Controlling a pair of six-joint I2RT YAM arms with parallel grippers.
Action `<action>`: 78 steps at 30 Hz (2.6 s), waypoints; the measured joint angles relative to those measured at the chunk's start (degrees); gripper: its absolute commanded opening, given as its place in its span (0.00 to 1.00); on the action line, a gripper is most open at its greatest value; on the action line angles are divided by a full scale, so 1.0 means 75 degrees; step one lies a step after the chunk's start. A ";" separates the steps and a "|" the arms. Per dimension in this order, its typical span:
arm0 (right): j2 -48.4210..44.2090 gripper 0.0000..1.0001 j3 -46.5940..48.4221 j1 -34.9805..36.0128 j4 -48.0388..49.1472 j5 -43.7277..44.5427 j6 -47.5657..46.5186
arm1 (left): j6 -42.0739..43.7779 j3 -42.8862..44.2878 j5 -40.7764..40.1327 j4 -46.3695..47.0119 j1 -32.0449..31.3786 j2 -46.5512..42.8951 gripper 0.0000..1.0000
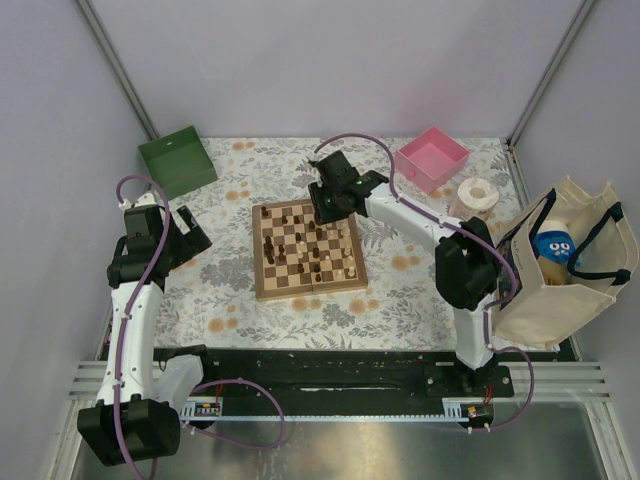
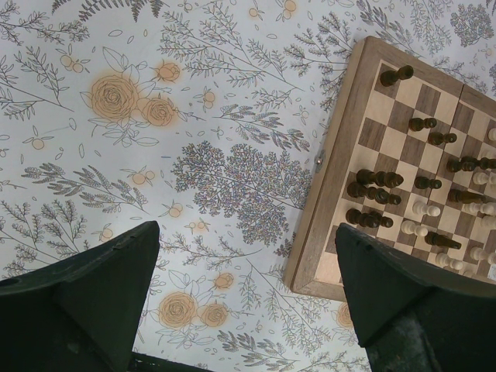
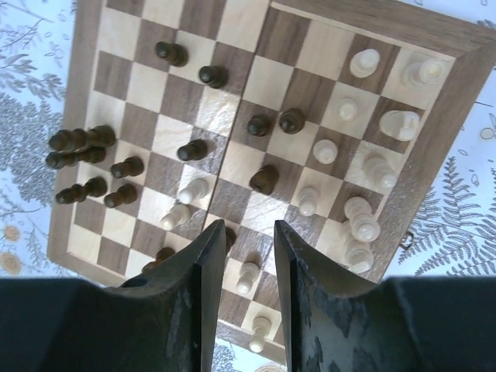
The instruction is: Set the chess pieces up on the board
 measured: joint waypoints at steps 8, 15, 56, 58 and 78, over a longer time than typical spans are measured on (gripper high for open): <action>-0.0125 0.41 -0.0058 0.0495 0.0093 -0.0201 0.0085 | 0.0000 0.0000 0.0003 0.0000 0.0000 0.0000 0.99; 0.0589 0.41 0.0490 0.0851 -0.0026 -0.0265 0.0111 | 0.0000 0.0000 0.0003 0.0000 0.0000 0.0000 0.99; 0.1982 0.21 0.1801 0.0866 -0.1110 -0.0166 0.0149 | 0.0000 0.0000 0.0020 0.0000 0.0009 0.0000 0.99; 0.1979 0.20 0.1818 0.0866 -0.1099 -0.0131 0.0134 | 0.0000 0.0000 0.0023 0.0000 0.0009 0.0000 0.99; -0.0507 0.18 -0.0268 0.0769 -0.0146 0.0697 0.0020 | 0.0000 0.0000 0.0023 0.0000 0.0015 0.0000 0.99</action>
